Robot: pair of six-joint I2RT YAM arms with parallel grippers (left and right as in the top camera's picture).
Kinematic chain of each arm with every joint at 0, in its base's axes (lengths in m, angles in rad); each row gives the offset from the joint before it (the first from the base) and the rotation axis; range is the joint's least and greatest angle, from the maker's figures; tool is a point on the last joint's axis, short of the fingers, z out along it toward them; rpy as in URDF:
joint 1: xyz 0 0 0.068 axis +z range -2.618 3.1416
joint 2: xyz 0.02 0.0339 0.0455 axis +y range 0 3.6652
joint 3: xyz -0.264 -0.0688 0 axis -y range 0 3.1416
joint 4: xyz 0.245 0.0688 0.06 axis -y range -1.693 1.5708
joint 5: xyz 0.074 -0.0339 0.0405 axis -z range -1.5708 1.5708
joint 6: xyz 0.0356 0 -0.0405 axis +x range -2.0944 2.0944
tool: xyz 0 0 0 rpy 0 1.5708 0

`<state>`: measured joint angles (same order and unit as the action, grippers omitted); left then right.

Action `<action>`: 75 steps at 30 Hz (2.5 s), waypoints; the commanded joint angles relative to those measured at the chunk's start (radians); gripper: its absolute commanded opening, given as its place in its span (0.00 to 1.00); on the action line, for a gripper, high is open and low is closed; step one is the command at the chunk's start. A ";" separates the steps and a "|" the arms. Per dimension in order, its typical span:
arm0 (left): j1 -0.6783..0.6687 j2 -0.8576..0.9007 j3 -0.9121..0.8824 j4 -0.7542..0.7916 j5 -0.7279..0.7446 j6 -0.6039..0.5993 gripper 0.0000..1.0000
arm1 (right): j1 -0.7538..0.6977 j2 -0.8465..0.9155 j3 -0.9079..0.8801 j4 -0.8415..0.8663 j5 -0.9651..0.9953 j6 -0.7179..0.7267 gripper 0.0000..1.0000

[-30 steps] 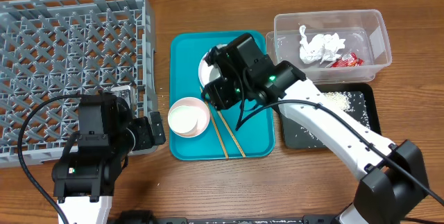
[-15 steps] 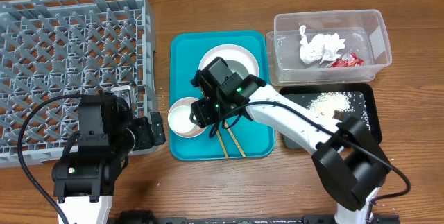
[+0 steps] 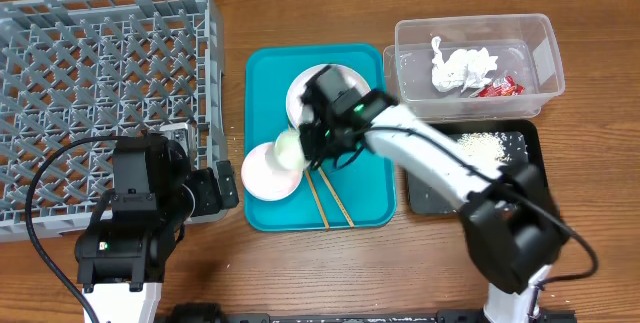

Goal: Sort waste into correct bins and load items into the dishwasher

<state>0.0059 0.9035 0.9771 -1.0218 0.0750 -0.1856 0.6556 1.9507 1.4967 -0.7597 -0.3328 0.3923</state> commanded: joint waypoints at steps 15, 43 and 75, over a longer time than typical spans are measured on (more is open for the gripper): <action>-0.006 0.238 0.021 0.475 0.858 0.085 1.00 | -0.280 -0.198 0.056 -0.127 -0.764 -0.245 0.04; -0.007 0.326 0.021 0.777 1.409 0.073 0.79 | -0.280 -0.198 0.056 -0.035 -1.049 -0.237 0.04; 0.047 0.326 0.021 0.758 0.986 0.093 0.33 | -0.305 -0.198 0.056 -0.150 -0.635 -0.237 0.46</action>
<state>-0.0036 1.2308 0.9810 -0.2138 1.2327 -0.1268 0.3840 1.7596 1.5360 -0.8906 -1.1831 0.1593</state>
